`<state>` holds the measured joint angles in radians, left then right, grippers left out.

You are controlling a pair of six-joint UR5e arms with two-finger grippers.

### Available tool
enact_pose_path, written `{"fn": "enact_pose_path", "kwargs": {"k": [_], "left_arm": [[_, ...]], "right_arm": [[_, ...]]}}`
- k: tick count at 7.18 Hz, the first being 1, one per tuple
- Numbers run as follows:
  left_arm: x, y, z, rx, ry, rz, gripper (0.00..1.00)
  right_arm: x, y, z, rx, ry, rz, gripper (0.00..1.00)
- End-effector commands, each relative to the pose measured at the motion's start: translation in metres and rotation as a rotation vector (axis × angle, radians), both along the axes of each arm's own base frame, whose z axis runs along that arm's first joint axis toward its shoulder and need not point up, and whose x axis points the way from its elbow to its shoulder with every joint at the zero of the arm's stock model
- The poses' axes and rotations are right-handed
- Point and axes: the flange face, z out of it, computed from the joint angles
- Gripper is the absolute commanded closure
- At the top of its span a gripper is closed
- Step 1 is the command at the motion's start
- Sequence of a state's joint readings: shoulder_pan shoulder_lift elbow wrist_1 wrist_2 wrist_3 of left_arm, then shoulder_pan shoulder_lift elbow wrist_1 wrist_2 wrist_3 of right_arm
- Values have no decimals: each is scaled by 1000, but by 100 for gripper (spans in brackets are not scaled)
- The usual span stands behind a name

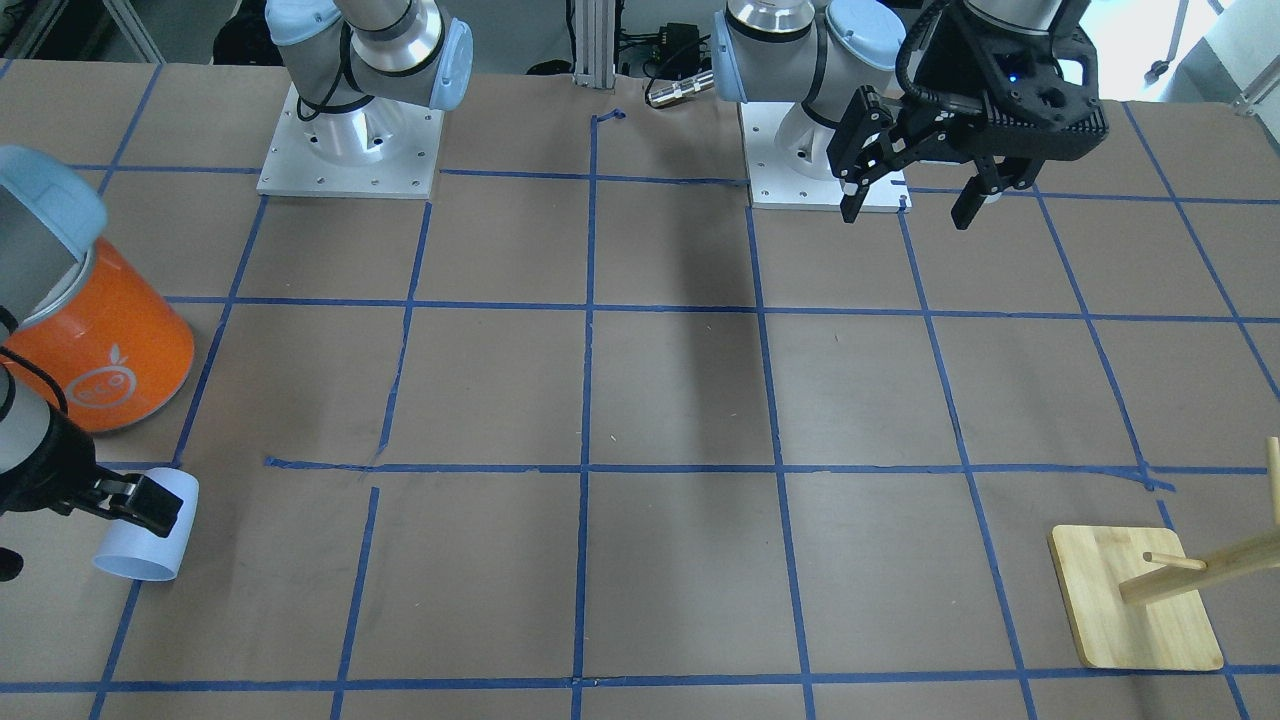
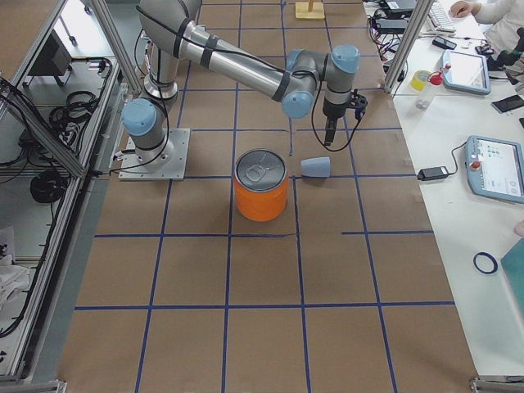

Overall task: Flip cup
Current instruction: 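Move the right gripper over the pale blue cup, then lower the right gripper and close it on the cup rim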

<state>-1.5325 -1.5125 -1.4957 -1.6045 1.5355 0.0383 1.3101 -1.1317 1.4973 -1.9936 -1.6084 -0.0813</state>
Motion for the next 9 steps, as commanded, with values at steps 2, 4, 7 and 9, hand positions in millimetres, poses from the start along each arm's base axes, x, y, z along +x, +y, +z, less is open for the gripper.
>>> {"fn": "enact_pose_path", "kwargs": {"k": [2,4,7,9], "left_arm": [[0,0,0,0,0,0,0],[0,0,0,1,0,0,0],[0,0,0,0,0,0,0],[0,0,0,0,0,0,0]], "right_arm": [[-40,-15,-54,14,-3,100,0],[-40,-11,-73,47,-16,101,0],[-40,-6,-93,68,-15,116,0],[-41,-5,-103,83,-20,138,1]]}}
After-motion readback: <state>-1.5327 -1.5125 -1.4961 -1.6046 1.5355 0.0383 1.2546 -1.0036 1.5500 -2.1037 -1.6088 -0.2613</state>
